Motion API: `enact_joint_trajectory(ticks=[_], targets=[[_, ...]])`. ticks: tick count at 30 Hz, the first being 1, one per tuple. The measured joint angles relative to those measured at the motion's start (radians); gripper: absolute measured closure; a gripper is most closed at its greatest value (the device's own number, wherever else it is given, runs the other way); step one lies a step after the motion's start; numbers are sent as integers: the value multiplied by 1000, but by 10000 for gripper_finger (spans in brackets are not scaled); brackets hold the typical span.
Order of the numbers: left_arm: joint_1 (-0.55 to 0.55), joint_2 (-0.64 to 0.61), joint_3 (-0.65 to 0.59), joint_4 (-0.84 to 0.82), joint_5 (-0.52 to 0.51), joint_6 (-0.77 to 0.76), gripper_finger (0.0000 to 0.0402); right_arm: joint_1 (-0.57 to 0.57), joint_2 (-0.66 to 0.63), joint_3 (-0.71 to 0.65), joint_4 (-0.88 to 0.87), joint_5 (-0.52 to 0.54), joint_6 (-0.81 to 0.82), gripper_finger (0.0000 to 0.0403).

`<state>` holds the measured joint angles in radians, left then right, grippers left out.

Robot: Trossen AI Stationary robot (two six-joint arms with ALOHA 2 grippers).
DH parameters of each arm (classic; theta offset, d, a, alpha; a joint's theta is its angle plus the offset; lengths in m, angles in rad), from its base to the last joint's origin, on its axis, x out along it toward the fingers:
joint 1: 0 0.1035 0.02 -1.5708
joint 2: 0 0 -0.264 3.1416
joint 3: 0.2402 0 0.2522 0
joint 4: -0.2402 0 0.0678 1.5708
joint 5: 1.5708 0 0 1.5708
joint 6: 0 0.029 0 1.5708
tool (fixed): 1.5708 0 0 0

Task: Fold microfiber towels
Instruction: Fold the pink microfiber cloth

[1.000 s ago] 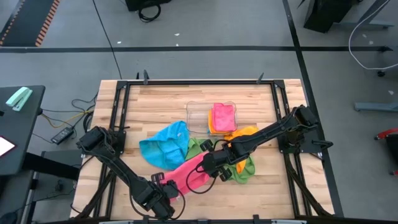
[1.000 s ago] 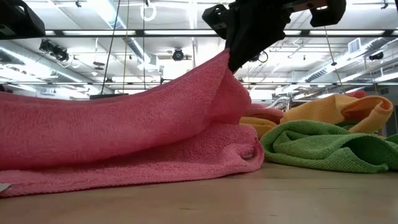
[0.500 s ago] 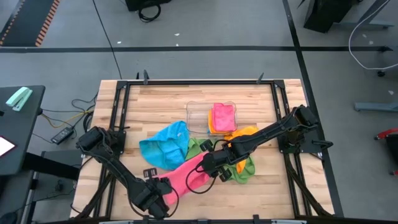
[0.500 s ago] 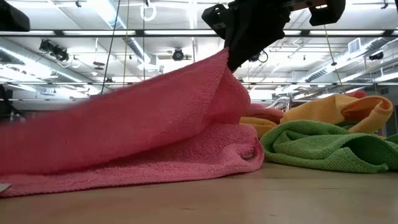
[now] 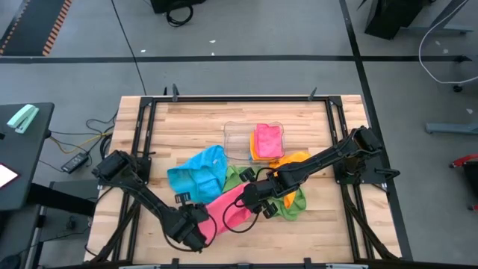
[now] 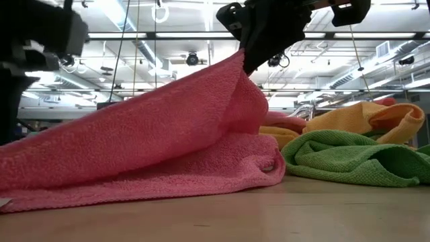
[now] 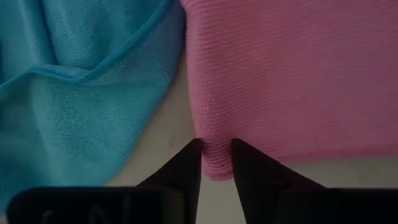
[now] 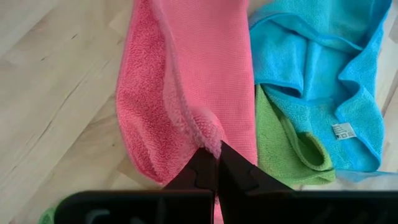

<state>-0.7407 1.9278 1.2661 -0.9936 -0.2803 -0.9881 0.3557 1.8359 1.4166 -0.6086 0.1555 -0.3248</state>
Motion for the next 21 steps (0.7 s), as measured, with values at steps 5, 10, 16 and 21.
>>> enact_joint_trajectory(ticks=[5,10,16,21], targets=[[15,0,-31,-3,9,3,322,0,0,0,0,0,0,395],[15,0,-31,-7,11,7,332,0,0,0,-1,0,5,395],[13,0,-31,-7,12,-10,335,8,0,0,-51,-34,11,393],[12,0,-31,-6,13,-22,336,18,0,0,-85,-105,44,354]])
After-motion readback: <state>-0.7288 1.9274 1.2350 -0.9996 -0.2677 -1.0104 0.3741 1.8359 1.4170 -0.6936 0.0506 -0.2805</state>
